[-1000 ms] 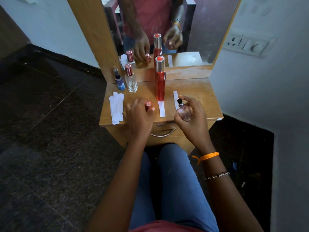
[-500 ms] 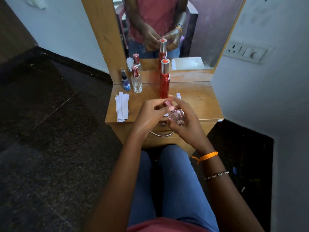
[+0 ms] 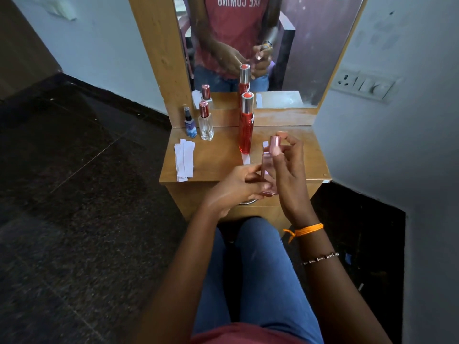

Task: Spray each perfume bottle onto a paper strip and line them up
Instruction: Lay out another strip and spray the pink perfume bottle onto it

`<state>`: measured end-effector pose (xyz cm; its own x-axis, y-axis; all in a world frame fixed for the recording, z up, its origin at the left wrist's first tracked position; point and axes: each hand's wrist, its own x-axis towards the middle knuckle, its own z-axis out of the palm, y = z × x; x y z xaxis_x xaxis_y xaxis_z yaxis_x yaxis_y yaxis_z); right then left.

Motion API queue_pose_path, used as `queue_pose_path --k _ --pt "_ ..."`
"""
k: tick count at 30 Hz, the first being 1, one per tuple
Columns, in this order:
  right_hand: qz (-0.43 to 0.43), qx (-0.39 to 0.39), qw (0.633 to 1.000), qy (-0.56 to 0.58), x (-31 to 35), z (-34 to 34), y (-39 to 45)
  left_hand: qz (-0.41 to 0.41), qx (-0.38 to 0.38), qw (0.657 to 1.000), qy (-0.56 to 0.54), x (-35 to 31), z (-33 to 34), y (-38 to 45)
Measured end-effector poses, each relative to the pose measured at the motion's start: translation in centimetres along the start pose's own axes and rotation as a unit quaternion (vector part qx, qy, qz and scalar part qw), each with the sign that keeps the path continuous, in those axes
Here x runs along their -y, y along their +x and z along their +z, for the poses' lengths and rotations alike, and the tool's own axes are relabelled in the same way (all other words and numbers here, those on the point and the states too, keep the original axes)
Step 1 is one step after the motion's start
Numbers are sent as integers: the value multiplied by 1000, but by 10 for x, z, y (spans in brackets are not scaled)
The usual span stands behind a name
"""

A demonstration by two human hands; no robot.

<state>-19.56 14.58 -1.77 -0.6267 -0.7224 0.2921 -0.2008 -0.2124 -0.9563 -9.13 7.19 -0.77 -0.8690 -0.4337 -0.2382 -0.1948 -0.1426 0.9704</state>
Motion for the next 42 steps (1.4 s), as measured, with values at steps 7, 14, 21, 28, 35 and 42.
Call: queue_pose_path --k 7,14,21,28,35,42 --pt "20 -23 997 69 7 -16 16 46 -139 985 93 6 2 5" --pt "1 -39 998 51 12 -17 18 75 -171 975 124 8 8 5" --pt "52 70 995 -45 3 -26 9 87 -184 971 123 7 7 7" --pt "47 -64 993 -88 -5 -15 28 76 -289 945 130 8 5 14" --pt "21 -86 978 -188 -18 -9 76 72 -301 943 123 9 -13 10" --pt "32 33 979 -198 -24 -9 99 64 -295 944 130 12 -18 12"
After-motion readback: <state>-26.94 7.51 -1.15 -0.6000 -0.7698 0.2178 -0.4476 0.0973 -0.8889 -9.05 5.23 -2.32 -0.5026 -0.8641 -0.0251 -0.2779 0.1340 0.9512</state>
